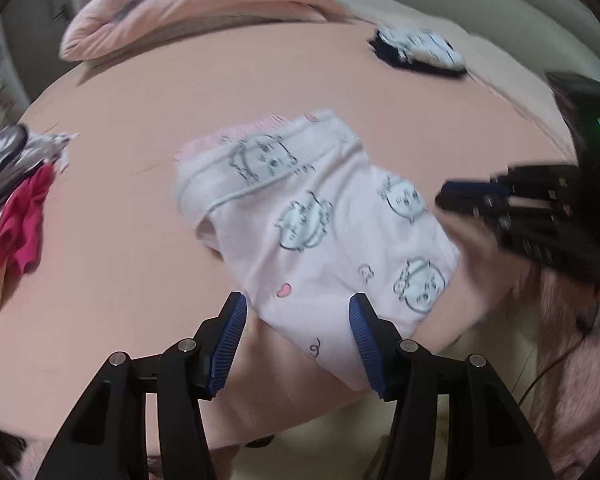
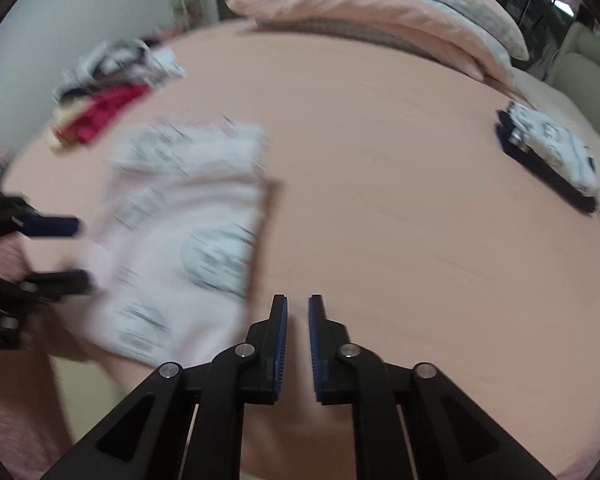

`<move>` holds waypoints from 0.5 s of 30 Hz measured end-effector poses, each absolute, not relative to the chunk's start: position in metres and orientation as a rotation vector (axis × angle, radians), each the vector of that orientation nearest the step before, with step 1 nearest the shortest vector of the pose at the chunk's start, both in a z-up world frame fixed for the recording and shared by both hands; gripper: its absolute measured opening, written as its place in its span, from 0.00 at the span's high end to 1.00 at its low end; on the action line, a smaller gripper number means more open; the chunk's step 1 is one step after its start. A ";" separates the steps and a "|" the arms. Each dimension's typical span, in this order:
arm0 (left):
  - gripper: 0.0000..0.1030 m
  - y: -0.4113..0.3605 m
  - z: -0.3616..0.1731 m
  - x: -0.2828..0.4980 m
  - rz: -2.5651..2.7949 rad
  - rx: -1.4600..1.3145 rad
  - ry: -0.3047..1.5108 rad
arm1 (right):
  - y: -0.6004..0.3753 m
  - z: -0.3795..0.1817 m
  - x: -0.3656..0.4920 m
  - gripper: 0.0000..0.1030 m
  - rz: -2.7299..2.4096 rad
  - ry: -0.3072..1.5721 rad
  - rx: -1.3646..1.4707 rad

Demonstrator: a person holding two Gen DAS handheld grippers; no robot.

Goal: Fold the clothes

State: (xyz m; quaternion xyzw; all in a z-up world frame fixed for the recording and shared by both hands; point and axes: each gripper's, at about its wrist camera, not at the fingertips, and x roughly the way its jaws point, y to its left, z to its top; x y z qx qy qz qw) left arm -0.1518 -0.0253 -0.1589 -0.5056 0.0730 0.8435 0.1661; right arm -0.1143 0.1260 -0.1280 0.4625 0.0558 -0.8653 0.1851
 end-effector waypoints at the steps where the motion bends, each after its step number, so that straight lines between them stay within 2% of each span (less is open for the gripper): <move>1: 0.51 -0.024 -0.162 -0.152 2.400 -1.455 0.192 | 0.119 -0.126 -0.113 0.91 -2.402 0.139 1.286; 3: 0.51 -0.023 -0.169 -0.154 2.396 -1.487 0.161 | 0.102 -0.131 -0.110 0.90 -2.318 0.138 1.291; 6: 0.50 -0.019 -0.177 -0.145 2.406 -1.510 0.140 | 0.087 -0.143 -0.104 0.88 -2.307 0.232 1.296; 11: 0.50 -0.009 -0.187 -0.158 2.405 -1.529 0.056 | 0.109 -0.129 -0.096 0.85 -2.300 0.091 1.293; 14: 0.50 -0.001 -0.181 -0.156 2.440 -1.507 0.061 | 0.116 -0.135 -0.088 0.84 -2.251 0.078 1.342; 15: 0.50 0.022 -0.177 -0.159 2.450 -1.488 0.065 | 0.118 -0.138 -0.086 0.84 -2.221 0.069 1.355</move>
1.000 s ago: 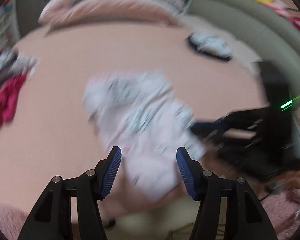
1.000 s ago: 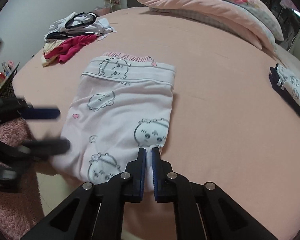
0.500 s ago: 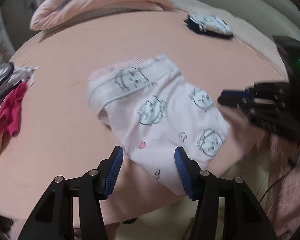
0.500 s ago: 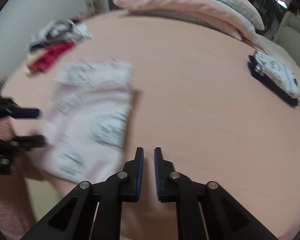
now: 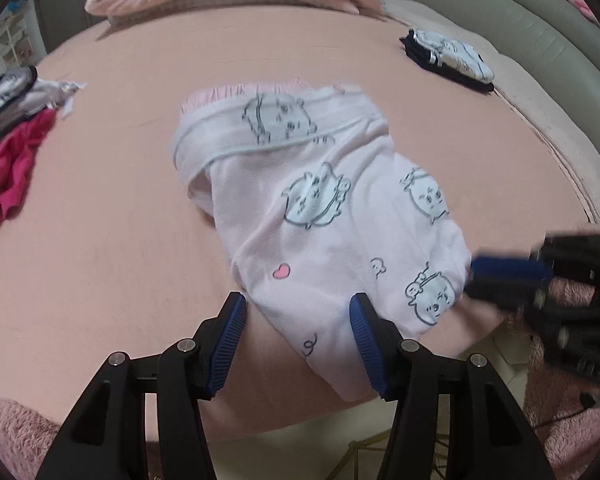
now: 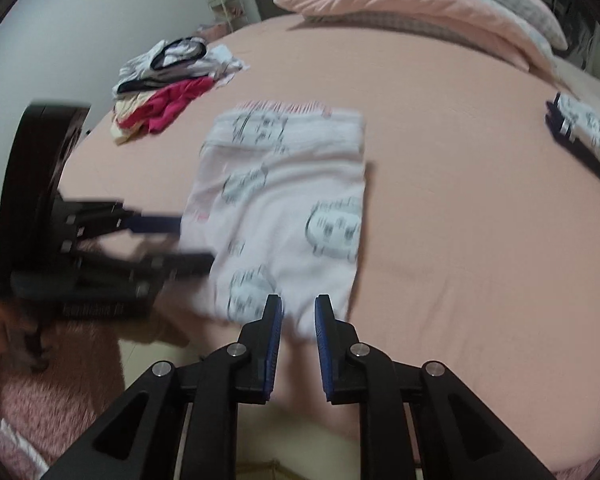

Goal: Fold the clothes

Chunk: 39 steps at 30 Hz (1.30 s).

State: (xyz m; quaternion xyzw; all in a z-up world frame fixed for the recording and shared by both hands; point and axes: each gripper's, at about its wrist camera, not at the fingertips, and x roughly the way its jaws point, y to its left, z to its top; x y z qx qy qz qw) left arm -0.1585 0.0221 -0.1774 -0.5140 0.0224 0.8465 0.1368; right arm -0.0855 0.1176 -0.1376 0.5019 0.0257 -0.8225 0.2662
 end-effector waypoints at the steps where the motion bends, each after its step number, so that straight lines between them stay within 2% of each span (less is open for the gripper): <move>1: 0.50 0.029 -0.178 -0.159 2.448 -1.491 0.085 | 0.115 -0.140 -0.082 0.84 -2.203 0.072 1.368; 4: 0.50 0.038 -0.182 -0.160 2.435 -1.513 0.156 | 0.101 -0.149 -0.077 0.84 -2.218 0.126 1.403; 8: 0.47 0.044 -0.183 -0.161 2.427 -1.550 0.230 | 0.108 -0.161 -0.095 0.91 -2.239 0.029 1.431; 11: 0.34 0.040 -0.184 -0.161 2.454 -1.576 0.282 | 0.116 -0.159 -0.095 0.99 -2.291 0.044 1.426; 14: 0.35 0.041 -0.176 -0.162 2.493 -1.581 0.247 | 0.143 -0.151 -0.099 0.99 -2.497 0.174 1.453; 15: 0.37 0.044 -0.168 -0.160 2.511 -1.530 0.209 | 0.154 -0.148 -0.101 0.97 -2.572 0.222 1.463; 16: 0.37 0.048 -0.159 -0.158 2.527 -1.472 0.167 | 0.165 -0.144 -0.103 0.90 -2.619 0.239 1.463; 18: 0.37 0.058 -0.150 -0.159 2.521 -1.420 0.111 | 0.176 -0.135 -0.103 0.88 -2.544 0.104 1.428; 20: 0.37 0.074 -0.154 -0.168 2.532 -1.437 0.180 | 0.170 -0.127 -0.097 0.87 -2.419 -0.045 1.346; 22: 0.37 0.072 -0.160 -0.165 2.496 -1.463 0.197 | 0.148 -0.125 -0.091 0.83 -2.322 -0.043 1.273; 23: 0.37 0.072 -0.165 -0.165 2.466 -1.481 0.174 | 0.133 -0.129 -0.088 0.82 -2.272 -0.001 1.260; 26: 0.34 0.072 -0.177 -0.162 2.434 -1.545 0.266 | 0.098 -0.160 -0.090 0.82 -2.244 0.229 1.325; 27: 0.34 0.072 -0.180 -0.160 2.423 -1.566 0.300 | 0.097 -0.169 -0.094 0.88 -2.249 0.256 1.341; 28: 0.34 0.069 -0.178 -0.161 2.421 -1.590 0.282 | 0.104 -0.169 -0.100 0.90 -2.241 0.193 1.356; 30: 0.36 0.061 -0.169 -0.162 2.432 -1.603 0.203 | 0.126 -0.162 -0.113 0.93 -2.301 0.110 1.415; 32: 0.37 0.057 -0.149 -0.165 2.508 -1.491 0.129 | 0.154 -0.154 -0.118 0.86 -2.469 0.176 1.435; 35: 0.37 0.062 -0.126 -0.175 2.600 -1.300 0.081 | 0.183 -0.135 -0.126 0.84 -2.451 -0.051 1.354; 37: 0.43 0.069 -0.130 -0.187 2.634 -1.265 0.147 | 0.165 -0.123 -0.127 0.82 -2.402 -0.018 1.242; 39: 0.56 0.083 -0.150 -0.209 2.622 -1.345 0.207 | 0.127 -0.123 -0.134 0.82 -2.327 0.070 1.174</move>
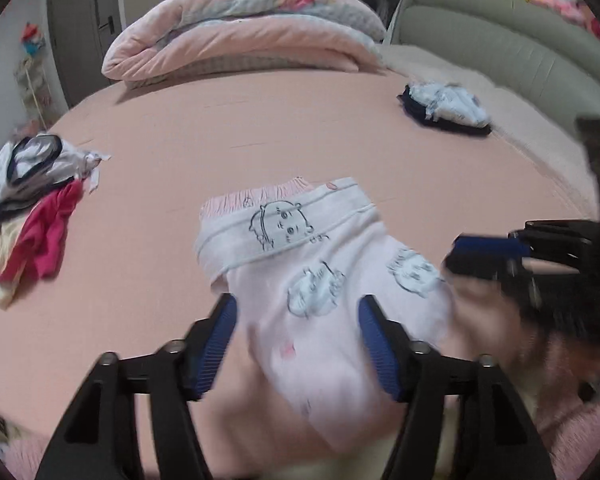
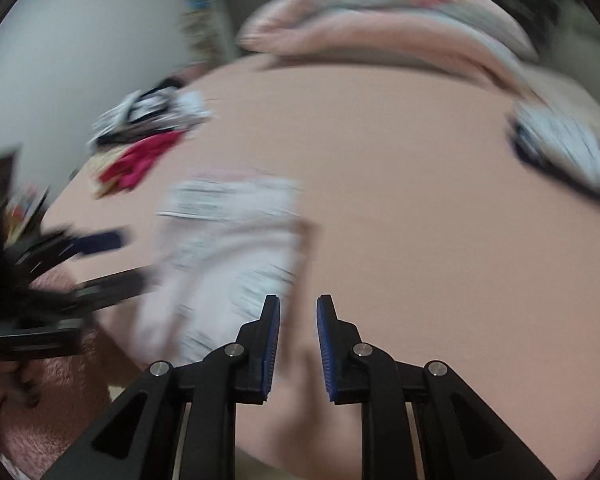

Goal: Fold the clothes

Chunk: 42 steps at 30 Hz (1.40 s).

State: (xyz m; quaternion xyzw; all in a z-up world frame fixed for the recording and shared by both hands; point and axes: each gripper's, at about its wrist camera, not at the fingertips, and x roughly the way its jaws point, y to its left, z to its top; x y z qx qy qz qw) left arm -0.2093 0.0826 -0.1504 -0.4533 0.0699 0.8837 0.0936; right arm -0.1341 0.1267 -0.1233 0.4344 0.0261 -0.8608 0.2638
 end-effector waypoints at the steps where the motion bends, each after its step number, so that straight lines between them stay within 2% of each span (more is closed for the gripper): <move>1: 0.57 0.072 -0.159 -0.203 2.617 -1.417 0.281 | 0.108 -0.130 -0.140 0.82 -2.278 0.113 1.185; 2: 0.57 0.063 -0.167 -0.202 2.623 -1.482 0.359 | 0.091 -0.142 -0.144 0.82 -2.248 0.172 1.221; 4: 0.55 0.025 -0.166 -0.181 2.631 -1.543 0.233 | 0.087 -0.168 -0.155 0.83 -2.256 0.269 1.273; 5: 0.55 0.005 -0.166 -0.169 2.632 -1.571 0.158 | 0.099 -0.173 -0.163 0.83 -2.263 0.214 1.283; 7: 0.60 -0.017 -0.158 -0.162 2.714 -1.619 0.142 | 0.125 -0.172 -0.180 0.80 -2.349 0.122 1.350; 10: 0.60 -0.038 -0.139 -0.162 2.669 -1.470 -0.200 | 0.151 -0.156 -0.189 0.76 -2.440 0.042 1.306; 12: 0.59 -0.033 -0.127 -0.171 2.648 -1.356 -0.247 | 0.147 -0.146 -0.187 0.75 -2.372 -0.008 1.246; 15: 0.59 -0.005 -0.127 -0.196 2.623 -1.288 -0.120 | 0.116 -0.151 -0.190 0.75 -2.296 0.111 1.203; 18: 0.57 0.009 -0.152 -0.221 2.648 -1.435 0.118 | 0.105 -0.174 -0.211 0.75 -2.256 0.186 1.259; 19: 0.56 0.003 -0.158 -0.224 2.638 -1.462 0.101 | 0.109 -0.178 -0.220 0.75 -2.240 0.170 1.271; 23: 0.51 -0.036 -0.161 -0.221 2.609 -1.529 -0.206 | 0.129 -0.184 -0.228 0.73 -2.208 0.047 1.239; 24: 0.51 -0.039 -0.156 -0.214 2.625 -1.527 -0.243 | 0.125 -0.186 -0.233 0.67 -2.208 0.013 1.235; 25: 0.51 -0.041 -0.152 -0.207 2.643 -1.523 -0.277 | 0.119 -0.189 -0.238 0.65 -2.204 -0.021 1.236; 29: 0.54 -0.056 -0.132 -0.209 2.828 -1.474 -0.320 | 0.111 -0.196 -0.244 0.65 -2.218 -0.057 1.236; 33: 0.56 -0.049 -0.125 -0.205 2.679 -1.355 -0.446 | 0.121 -0.188 -0.253 0.65 -2.219 -0.158 1.248; 35: 0.56 -0.033 -0.132 -0.201 2.680 -1.391 -0.295 | 0.122 -0.180 -0.253 0.65 -2.223 -0.186 1.237; 37: 0.56 -0.017 -0.139 -0.198 2.682 -1.434 -0.126 | 0.109 -0.179 -0.254 0.65 -2.193 -0.138 1.244; 39: 0.51 -0.001 -0.147 -0.194 2.676 -1.473 0.043 | 0.092 -0.189 -0.251 0.65 -2.180 -0.010 1.274; 41: 0.51 -0.025 -0.150 -0.191 2.657 -1.539 -0.153 | 0.085 -0.202 -0.248 0.64 -2.209 0.104 1.325; 42: 0.50 -0.035 -0.148 -0.185 2.665 -1.555 -0.241 | 0.091 -0.203 -0.247 0.58 -2.232 0.084 1.341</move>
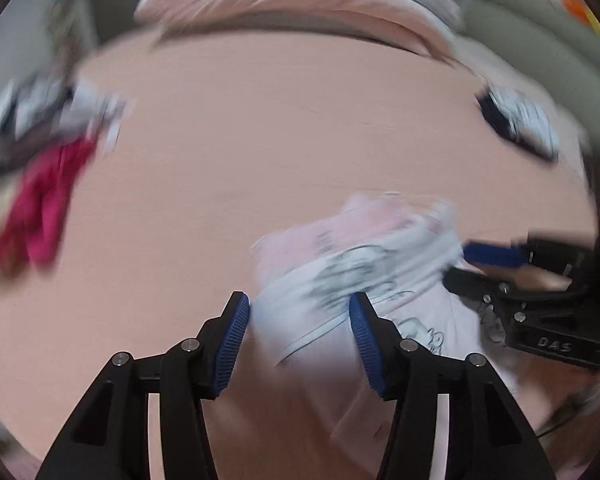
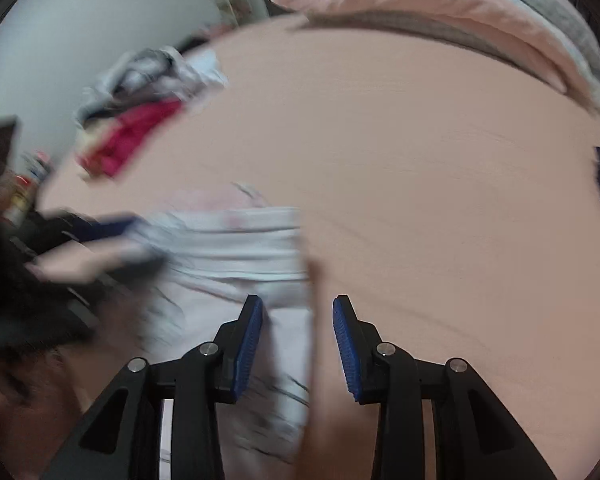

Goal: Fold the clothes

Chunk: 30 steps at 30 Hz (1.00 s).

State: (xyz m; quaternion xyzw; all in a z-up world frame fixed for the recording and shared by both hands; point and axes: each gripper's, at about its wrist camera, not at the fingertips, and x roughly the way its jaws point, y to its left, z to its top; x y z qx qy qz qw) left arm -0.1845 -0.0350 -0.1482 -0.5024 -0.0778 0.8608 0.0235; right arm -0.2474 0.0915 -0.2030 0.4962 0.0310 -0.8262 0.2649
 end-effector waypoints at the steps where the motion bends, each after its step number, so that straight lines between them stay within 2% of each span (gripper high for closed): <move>1: 0.50 -0.045 -0.146 -0.177 2.673 -1.568 -0.323 | 0.101 -0.200 -0.247 0.58 -2.259 0.050 1.355; 3: 0.52 -0.050 -0.145 -0.163 2.630 -1.566 -0.478 | 0.120 -0.193 -0.245 0.58 -2.311 -0.020 1.382; 6: 0.52 -0.043 -0.158 -0.148 2.476 -1.526 -0.658 | 0.120 -0.172 -0.229 0.56 -2.305 -0.028 1.336; 11: 0.51 -0.024 -0.175 -0.134 2.485 -1.545 -0.632 | 0.124 -0.165 -0.201 0.55 -2.319 -0.095 1.401; 13: 0.46 -0.020 -0.175 -0.132 2.486 -1.522 -0.657 | 0.128 -0.173 -0.194 0.55 -2.309 -0.120 1.436; 16: 0.43 -0.026 -0.174 -0.136 2.497 -1.502 -0.658 | 0.110 -0.188 -0.188 0.55 -2.246 -0.036 1.446; 20: 0.44 -0.020 -0.164 -0.134 2.603 -1.591 -0.299 | 0.107 -0.186 -0.188 0.55 -2.356 0.210 1.450; 23: 0.47 -0.005 -0.150 -0.121 2.586 -1.534 -0.205 | 0.122 -0.176 -0.186 0.55 -2.513 0.314 1.427; 26: 0.47 0.019 -0.149 -0.108 2.522 -1.499 -0.106 | 0.108 -0.155 -0.172 0.55 -2.384 0.196 1.300; 27: 0.47 0.024 -0.153 -0.107 2.521 -1.527 -0.043 | 0.099 -0.151 -0.164 0.55 -2.334 0.210 1.265; 28: 0.47 0.029 -0.158 -0.105 2.518 -1.553 0.020 | 0.089 -0.150 -0.156 0.55 -2.293 0.269 1.245; 30: 0.43 0.016 -0.164 -0.104 2.497 -1.627 -0.031 | 0.079 -0.163 -0.149 0.55 -2.260 0.390 1.280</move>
